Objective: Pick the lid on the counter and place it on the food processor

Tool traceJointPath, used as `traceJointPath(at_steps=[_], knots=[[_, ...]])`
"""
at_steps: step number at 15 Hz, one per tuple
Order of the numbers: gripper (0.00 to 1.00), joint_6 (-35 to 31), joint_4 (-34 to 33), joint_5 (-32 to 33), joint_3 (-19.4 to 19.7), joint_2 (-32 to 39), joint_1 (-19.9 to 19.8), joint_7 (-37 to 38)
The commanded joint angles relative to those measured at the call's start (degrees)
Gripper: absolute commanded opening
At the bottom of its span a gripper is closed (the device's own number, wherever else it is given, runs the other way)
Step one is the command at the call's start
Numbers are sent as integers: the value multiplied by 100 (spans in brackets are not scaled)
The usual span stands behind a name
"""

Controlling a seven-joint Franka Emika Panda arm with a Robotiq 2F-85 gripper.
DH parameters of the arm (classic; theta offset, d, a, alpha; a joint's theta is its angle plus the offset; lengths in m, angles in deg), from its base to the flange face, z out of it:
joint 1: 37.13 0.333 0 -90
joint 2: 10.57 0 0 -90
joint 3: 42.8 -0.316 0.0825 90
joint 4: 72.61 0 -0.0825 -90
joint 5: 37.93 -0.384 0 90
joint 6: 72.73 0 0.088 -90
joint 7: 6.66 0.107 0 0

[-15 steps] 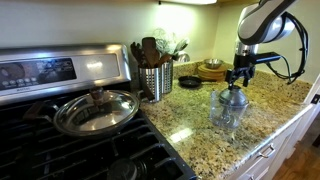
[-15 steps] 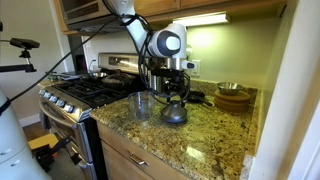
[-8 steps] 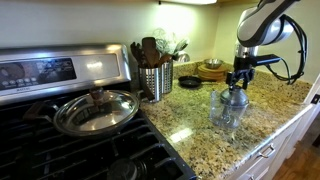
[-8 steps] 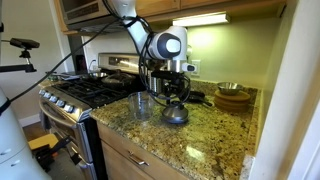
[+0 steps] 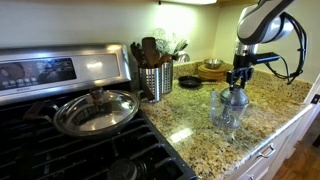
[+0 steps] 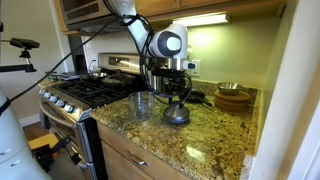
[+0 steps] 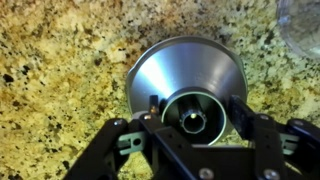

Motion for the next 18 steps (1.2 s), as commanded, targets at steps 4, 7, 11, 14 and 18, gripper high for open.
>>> traceJointPath(at_steps=[4,7,11,14,18], knots=[[35,0,32,-59,-8,-95,-54,-207],[35,32,32,-89,-21,-107,-66,-258],[35,226,98,-233,-79,-265,-119,-502],[35,380,213,-225,-49,-518,-120,-647],[35,611,338,-73,9,-914,-72,-648]])
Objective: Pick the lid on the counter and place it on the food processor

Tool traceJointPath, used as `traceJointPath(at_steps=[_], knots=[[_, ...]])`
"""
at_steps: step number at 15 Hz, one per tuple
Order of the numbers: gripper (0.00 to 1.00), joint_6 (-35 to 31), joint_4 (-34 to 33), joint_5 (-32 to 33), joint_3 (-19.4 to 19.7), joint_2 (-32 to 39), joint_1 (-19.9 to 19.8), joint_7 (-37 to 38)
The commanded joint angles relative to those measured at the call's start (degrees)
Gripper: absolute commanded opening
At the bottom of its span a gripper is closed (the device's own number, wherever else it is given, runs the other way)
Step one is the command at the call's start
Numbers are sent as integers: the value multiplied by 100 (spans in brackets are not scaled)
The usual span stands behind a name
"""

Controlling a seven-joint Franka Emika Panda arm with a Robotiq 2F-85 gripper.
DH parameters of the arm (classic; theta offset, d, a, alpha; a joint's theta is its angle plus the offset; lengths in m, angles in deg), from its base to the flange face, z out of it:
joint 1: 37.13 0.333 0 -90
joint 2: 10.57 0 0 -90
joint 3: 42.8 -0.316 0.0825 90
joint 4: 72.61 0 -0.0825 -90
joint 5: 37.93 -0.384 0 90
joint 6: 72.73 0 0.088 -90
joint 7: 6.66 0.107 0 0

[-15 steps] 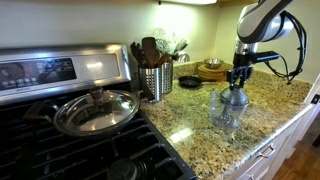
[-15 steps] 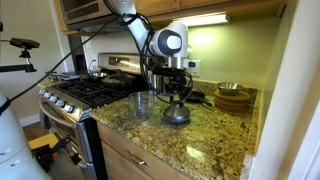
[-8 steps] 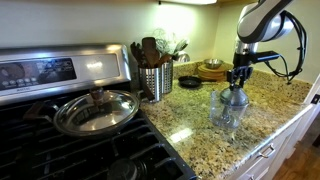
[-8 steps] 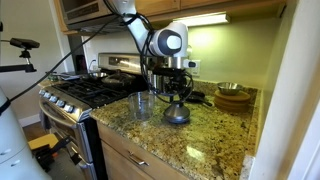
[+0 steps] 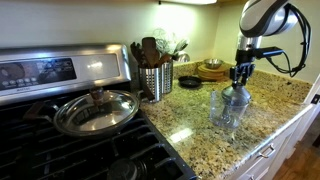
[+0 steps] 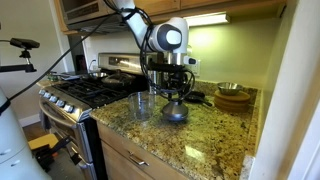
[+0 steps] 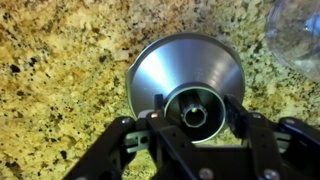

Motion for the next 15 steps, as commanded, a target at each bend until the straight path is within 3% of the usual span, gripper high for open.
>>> traceJointPath(at_steps=[1,7,15], knots=[[35,342,355,40,9,-742,-34,-141],[35,730,529,265,4,-1486,56,-36],[35,1134,1022,461,-303,-2518,365,-20]])
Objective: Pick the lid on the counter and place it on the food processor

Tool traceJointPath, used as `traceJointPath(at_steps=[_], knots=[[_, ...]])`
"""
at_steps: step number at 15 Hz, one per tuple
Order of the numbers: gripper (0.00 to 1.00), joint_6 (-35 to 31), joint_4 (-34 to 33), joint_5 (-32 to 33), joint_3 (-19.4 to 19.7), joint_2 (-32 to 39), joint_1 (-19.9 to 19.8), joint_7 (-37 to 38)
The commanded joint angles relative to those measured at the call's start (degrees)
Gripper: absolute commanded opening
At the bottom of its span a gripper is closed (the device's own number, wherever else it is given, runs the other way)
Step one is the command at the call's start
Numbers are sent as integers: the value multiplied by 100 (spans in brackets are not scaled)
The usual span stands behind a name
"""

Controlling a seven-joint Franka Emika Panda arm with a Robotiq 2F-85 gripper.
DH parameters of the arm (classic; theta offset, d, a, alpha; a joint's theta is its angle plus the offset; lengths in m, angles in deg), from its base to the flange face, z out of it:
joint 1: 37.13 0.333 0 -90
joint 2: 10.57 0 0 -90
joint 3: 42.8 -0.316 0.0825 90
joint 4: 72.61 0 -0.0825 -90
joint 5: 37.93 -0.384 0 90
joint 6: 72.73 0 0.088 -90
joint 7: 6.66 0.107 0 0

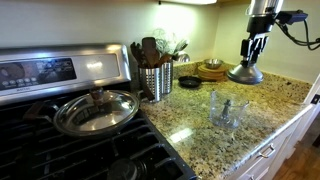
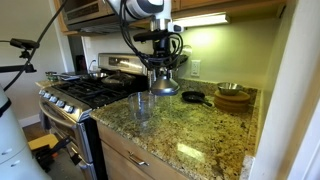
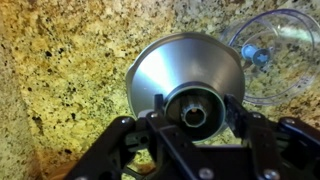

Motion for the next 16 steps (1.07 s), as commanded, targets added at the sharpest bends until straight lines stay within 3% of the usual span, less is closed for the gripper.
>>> traceJointPath(at_steps=[1,16], knots=[[35,187,418,128,-154,-601,208,26],[35,60,629,-25,-546,-408,712,-84]])
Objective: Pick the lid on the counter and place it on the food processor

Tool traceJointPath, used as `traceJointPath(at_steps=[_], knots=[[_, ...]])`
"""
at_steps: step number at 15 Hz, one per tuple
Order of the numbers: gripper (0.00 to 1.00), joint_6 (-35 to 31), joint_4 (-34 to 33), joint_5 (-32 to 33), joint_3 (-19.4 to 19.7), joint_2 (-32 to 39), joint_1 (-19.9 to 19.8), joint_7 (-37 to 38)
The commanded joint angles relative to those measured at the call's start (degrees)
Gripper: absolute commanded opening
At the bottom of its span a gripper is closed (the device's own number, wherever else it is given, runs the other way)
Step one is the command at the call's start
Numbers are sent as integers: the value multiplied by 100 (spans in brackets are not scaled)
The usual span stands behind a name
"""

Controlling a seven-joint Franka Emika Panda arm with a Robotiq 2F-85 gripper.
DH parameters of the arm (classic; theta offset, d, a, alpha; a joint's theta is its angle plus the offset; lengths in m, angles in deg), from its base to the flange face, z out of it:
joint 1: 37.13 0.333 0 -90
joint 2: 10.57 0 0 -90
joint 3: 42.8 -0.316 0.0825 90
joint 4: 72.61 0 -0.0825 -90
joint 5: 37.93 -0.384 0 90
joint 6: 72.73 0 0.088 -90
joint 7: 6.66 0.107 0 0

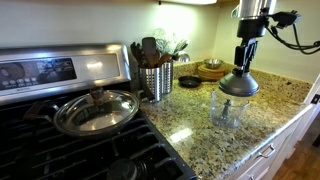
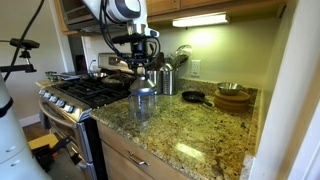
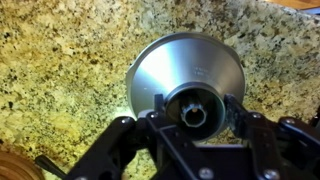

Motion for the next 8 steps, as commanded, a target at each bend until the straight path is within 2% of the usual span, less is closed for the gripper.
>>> traceJointPath(at_steps=[1,6,8], knots=[[35,-65,49,-8,-13,39,88,-73],[35,-75,22,-48,-39,209,117,-93],[35,-283,71,-103,-38,245,141,-234]])
